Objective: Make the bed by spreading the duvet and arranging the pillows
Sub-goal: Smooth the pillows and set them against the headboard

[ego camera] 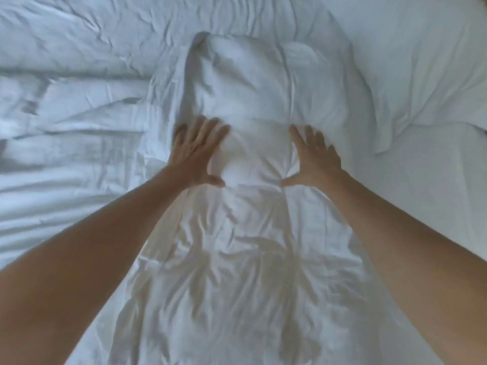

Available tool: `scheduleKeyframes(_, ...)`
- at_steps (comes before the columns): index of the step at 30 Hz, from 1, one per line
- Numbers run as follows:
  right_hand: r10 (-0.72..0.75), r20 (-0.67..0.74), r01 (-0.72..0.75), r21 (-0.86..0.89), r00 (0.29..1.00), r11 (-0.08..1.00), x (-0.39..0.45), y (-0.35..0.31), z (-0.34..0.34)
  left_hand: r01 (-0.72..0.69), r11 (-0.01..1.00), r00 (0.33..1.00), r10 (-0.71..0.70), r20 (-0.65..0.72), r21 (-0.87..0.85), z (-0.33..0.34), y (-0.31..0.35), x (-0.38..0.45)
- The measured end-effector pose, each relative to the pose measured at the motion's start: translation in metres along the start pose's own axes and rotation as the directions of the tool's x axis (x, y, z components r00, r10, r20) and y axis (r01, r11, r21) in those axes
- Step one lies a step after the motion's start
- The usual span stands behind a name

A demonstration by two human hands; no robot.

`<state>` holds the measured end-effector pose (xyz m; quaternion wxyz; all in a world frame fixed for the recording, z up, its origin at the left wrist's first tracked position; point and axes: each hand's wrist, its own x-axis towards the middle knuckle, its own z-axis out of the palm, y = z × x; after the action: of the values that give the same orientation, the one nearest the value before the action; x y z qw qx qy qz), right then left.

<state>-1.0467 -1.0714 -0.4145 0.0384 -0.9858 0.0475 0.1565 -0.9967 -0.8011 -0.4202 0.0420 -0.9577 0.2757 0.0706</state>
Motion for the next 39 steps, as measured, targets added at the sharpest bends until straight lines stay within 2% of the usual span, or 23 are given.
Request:
scheduleKeyframes(2,0.058,0.187,-0.054,-0.024,0.981,0.998,0.021,0.008,0.015,0.096,0.995,0.983,-0.094,0.159,-0.006,0.018,-0.033,0.009)
scheduleKeyframes(5,0.098,0.318,-0.078,-0.075,0.943,0.994,0.044,0.003,0.012,0.226,0.962,0.940,-0.257,0.225,0.153,0.021,-0.069,0.016)
scheduleKeyframes(7,0.131,0.362,-0.097,-0.111,0.923,0.989,0.051,-0.011,0.003,0.225,0.929,0.909,-0.308,0.281,0.293,0.010,-0.072,0.024)
scheduleKeyframes(9,0.140,0.284,-0.114,-0.106,0.949,0.988,0.059,-0.023,-0.010,0.159,0.918,0.910,-0.280,0.307,0.365,-0.007,-0.065,0.038)
scheduleKeyframes(10,0.122,0.186,-0.110,-0.076,0.975,0.991,0.063,-0.025,-0.017,0.112,0.925,0.934,-0.223,0.279,0.363,-0.015,-0.062,0.047)
scheduleKeyframes(12,0.078,-0.087,-0.077,0.012,0.993,0.997,0.081,-0.025,-0.031,0.000,0.942,0.988,-0.052,0.147,0.337,-0.031,-0.061,0.070)
scheduleKeyframes(13,0.066,-0.190,-0.059,0.043,0.979,0.997,0.093,-0.023,-0.037,-0.062,0.944,0.996,0.039,0.077,0.324,-0.038,-0.062,0.081)
scheduleKeyframes(14,0.063,-0.230,-0.050,0.060,0.971,0.997,0.107,-0.020,-0.044,-0.106,0.951,0.994,0.105,0.017,0.290,-0.042,-0.064,0.095)
scheduleKeyframes(15,0.073,-0.196,-0.061,0.069,0.978,0.996,0.122,-0.016,-0.049,-0.120,0.967,0.992,0.127,-0.014,0.226,-0.046,-0.067,0.108)
scheduleKeyframes(17,0.107,0.012,-0.107,0.028,0.994,0.994,0.147,-0.010,-0.056,-0.070,0.993,0.998,0.070,0.008,0.093,-0.050,-0.077,0.138)
scheduleKeyframes(19,0.150,0.198,-0.146,-0.032,0.969,0.989,0.169,-0.008,-0.058,0.069,0.996,0.992,-0.074,0.107,0.053,-0.049,-0.095,0.167)
scheduleKeyframes(22,0.161,0.364,-0.149,-0.060,0.918,0.987,0.196,-0.013,-0.054,0.234,0.971,0.918,-0.240,0.314,0.058,-0.034,-0.133,0.195)
scheduleKeyframes(24,0.133,0.420,-0.114,-0.070,0.898,0.991,0.210,-0.015,-0.047,0.260,0.966,0.886,-0.237,0.398,-0.002,-0.013,-0.150,0.203)
scheduleKeyframes(26,0.095,0.452,-0.077,-0.056,0.887,0.995,0.220,-0.015,-0.037,0.262,0.965,0.876,-0.227,0.425,-0.026,0.016,-0.149,0.203)
scheduleKeyframes(31,0.074,0.493,-0.064,-0.038,0.867,0.997,0.232,-0.019,-0.003,0.306,0.951,0.865,-0.295,0.406,0.038,0.068,-0.125,0.215)
scheduleKeyframes(39,0.127,0.596,-0.094,-0.087,0.793,0.992,0.264,-0.027,0.011,0.309,0.941,0.818,-0.337,0.466,0.138,0.085,-0.113,0.249)
